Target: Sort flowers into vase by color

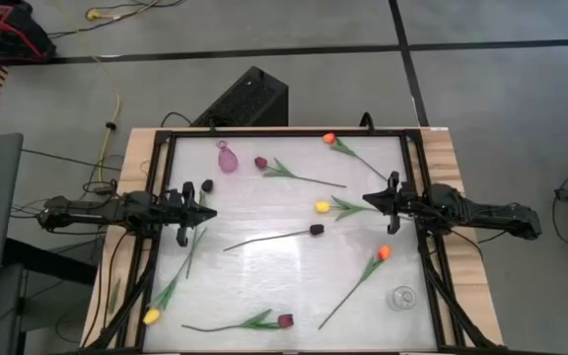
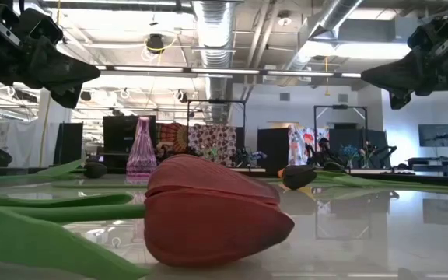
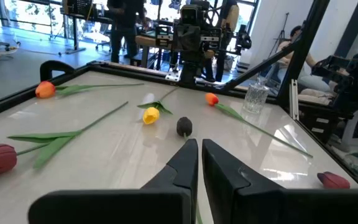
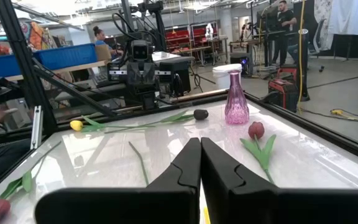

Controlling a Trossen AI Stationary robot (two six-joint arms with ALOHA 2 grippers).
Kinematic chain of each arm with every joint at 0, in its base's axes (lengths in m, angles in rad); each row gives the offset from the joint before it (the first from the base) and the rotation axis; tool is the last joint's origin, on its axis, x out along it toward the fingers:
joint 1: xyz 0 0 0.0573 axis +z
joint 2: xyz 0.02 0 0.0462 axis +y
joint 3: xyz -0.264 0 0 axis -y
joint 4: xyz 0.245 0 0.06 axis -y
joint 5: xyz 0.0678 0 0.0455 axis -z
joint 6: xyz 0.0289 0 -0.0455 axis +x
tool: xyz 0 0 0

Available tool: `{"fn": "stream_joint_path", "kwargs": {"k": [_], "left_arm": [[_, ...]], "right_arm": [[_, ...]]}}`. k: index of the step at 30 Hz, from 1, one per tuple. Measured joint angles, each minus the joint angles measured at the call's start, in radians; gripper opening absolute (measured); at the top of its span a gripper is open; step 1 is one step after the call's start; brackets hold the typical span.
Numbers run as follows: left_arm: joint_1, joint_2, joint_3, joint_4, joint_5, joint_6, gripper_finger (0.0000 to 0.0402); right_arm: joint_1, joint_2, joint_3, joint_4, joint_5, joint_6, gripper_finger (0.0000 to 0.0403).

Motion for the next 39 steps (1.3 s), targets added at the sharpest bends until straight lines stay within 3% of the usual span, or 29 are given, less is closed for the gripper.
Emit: {"fn": "stream_joint_path", "kwargs": {"k": [28,32,35,39], "left_arm": [[0.000,0.000,0.000,0.002,-0.008,-0.001,0.0011],[0.000,0.000,0.000,0.002,0.003,-0.157,0.0011],[0.000,0.003,0.000,0.012,-0.079,-0.156,0.0011],[0.001,0.005,0.000,0.018,-0.090,-0.094,0.0011]], "right_arm": [[0.000,0.000,0.000,0.007,0.000,0.000,0.0036],[-0.005,0.000,0.002,0.019,0.003,0.027,0.0036],[-0.008,0.004,0.018,0.023,0.003,0.029,0.0036],[-0.012,0.042,0.054,0.025,-0.009,0.062,0.0036]]}}
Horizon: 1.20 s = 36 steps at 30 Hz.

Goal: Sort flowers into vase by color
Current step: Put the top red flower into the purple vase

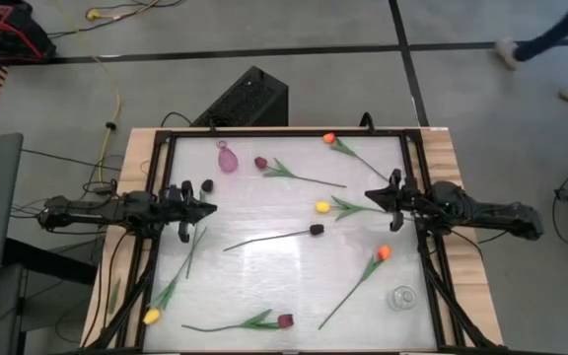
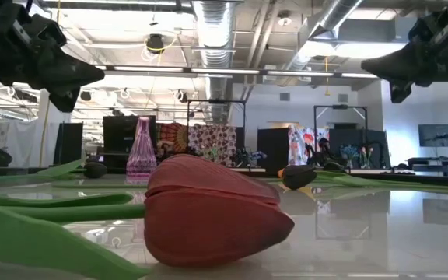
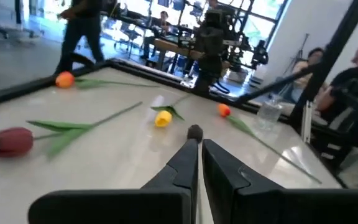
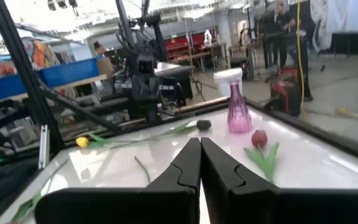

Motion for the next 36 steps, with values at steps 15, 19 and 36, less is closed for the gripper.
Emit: {"fn": "stream_joint_path", "kwargs": {"k": [15,19,36], "left_arm": [[0.001,0.078,-0.012,0.247,-0.167,0.238,0.0011],[0.000,0.156,-0.012,0.340,-0.171,0.272,0.0011],[0.001,0.546,-0.014,0.587,-0.174,0.290,0.0011]], "right_arm": [[-0.006,0.527,0.305,-0.040,-0.023,0.027,0.0037],[0.005,0.698,0.422,-0.068,-0.053,0.027,0.0048],[-0.024,1.323,0.866,-0.254,-0.048,0.019,0.0099]]}}
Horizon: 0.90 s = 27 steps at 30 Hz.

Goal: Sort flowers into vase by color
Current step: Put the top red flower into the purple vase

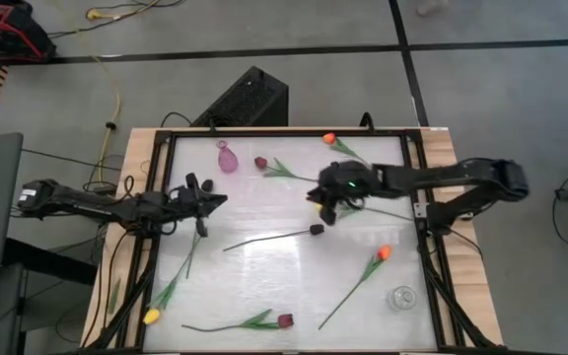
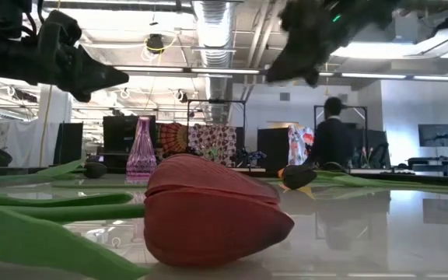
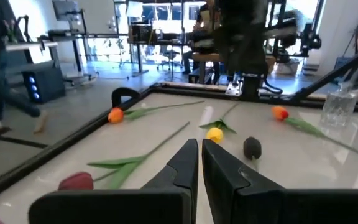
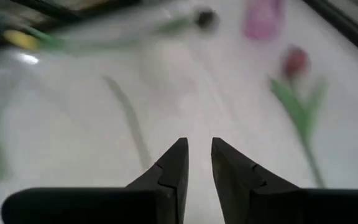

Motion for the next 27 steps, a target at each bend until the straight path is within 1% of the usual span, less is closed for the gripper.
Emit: {"fn": "stream_joint_path", "kwargs": {"k": [3,6,9,13,19,27], "left_arm": [[0.000,0.034,0.008,0.003,-0.014,0.050,0.0011],[0.000,0.061,0.024,0.014,-0.016,0.091,0.0011],[0.000,0.073,0.024,0.005,-0.017,0.140,0.0011],[0.000,0.076,0.025,-0.038,-0.017,0.125,0.0011],[0.000,0.076,0.027,-0.082,-0.019,0.127,0.0011],[0.000,0.075,0.027,-0.123,-0.024,0.127,0.0011]], "right_arm": [[-0.084,0.119,0.081,-0.142,0.000,-0.004,0.0099],[-0.156,0.230,0.135,-0.241,0.000,-0.068,0.0099],[-0.210,0.317,0.171,-0.261,-0.009,-0.106,0.0099],[-0.255,0.409,0.209,-0.262,-0.025,-0.152,0.0099],[-0.280,0.497,0.239,-0.264,-0.028,-0.204,0.0099],[-0.296,0.535,0.241,-0.278,-0.029,-0.215,0.0099]]}}
